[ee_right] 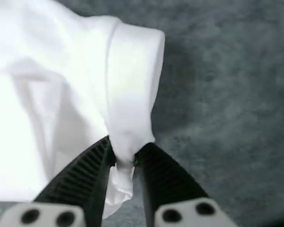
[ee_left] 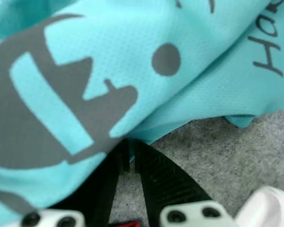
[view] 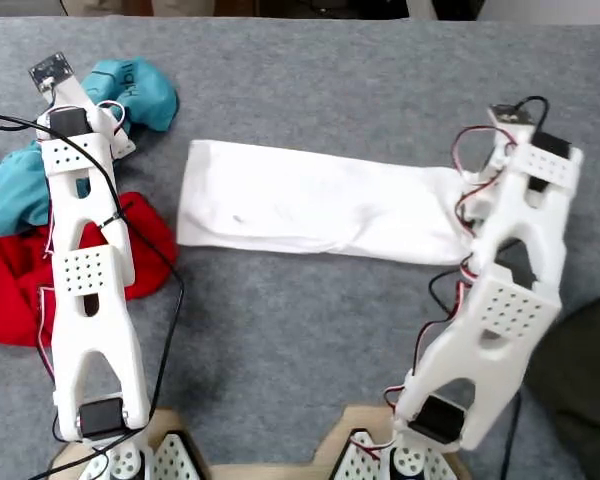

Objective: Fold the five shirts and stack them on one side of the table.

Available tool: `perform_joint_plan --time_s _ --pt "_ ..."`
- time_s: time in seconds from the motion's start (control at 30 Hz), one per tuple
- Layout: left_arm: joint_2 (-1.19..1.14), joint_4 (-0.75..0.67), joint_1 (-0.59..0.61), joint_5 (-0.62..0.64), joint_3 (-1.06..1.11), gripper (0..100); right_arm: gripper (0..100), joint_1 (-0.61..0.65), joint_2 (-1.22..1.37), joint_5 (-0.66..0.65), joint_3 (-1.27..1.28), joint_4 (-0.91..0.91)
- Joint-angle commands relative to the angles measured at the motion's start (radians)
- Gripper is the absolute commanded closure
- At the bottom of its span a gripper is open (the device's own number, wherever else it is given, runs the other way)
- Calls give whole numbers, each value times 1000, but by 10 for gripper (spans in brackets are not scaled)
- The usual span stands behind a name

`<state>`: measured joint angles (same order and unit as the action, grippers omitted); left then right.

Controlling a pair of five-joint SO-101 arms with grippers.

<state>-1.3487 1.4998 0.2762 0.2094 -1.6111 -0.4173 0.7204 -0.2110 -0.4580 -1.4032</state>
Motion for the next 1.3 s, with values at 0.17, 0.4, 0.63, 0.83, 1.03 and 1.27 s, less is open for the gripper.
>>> perform_joint_plan --time_s 0.17,0.4,0.63,0.83,1.03,1.27 --pt "22 31 -72 -44 -44 928 974 -12 -30 -89 -82 -12" --pt "74 155 -161 -103 -64 805 797 27 -225 -130 -151 -66" --pt "323 265 -221 -107 -2 805 797 41 -374 -101 -165 -55" --pt "456 261 -385 -103 169 805 861 67 -357 37 -156 77" --pt "404 250 -480 -103 344 919 952 64 -280 213 -165 210" --pt "275 250 -479 -103 345 974 970 61 -260 221 -157 242"
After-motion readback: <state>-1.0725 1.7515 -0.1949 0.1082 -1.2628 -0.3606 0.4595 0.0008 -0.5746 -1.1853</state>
